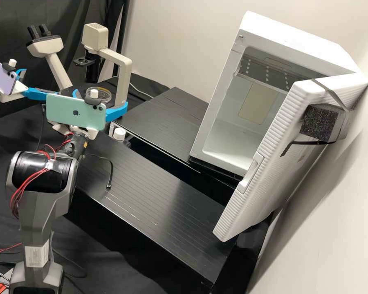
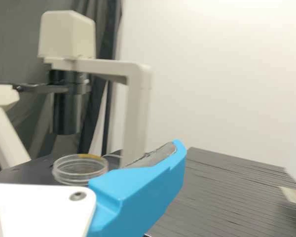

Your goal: Move the petri dish to the bench.

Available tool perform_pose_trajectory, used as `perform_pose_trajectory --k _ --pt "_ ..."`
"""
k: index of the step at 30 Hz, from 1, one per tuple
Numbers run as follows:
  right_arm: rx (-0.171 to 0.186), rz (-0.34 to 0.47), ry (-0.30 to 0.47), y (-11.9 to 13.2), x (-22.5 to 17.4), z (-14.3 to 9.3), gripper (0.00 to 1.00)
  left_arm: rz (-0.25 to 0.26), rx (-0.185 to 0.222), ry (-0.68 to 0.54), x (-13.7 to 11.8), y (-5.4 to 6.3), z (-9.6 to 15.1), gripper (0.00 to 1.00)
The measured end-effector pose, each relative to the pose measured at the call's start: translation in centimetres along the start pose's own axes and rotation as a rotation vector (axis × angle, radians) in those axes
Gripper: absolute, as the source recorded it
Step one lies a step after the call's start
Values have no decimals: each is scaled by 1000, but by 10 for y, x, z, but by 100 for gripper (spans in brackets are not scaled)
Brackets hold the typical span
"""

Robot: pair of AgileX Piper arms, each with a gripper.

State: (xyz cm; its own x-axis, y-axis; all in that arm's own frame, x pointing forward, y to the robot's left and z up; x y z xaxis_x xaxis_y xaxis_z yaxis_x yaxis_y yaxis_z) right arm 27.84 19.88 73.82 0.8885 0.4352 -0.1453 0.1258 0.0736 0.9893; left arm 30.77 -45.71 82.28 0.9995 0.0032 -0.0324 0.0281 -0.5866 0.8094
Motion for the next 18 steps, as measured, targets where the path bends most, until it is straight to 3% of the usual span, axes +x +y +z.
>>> perform_pose_trajectory --k 9,18 --pt "14 -62 9 -19 41 -11 100 0 0 0 0 0 0 100" --pt "86 -100 3 -33 77 -13 100 0 0 0 0 0 0 100"
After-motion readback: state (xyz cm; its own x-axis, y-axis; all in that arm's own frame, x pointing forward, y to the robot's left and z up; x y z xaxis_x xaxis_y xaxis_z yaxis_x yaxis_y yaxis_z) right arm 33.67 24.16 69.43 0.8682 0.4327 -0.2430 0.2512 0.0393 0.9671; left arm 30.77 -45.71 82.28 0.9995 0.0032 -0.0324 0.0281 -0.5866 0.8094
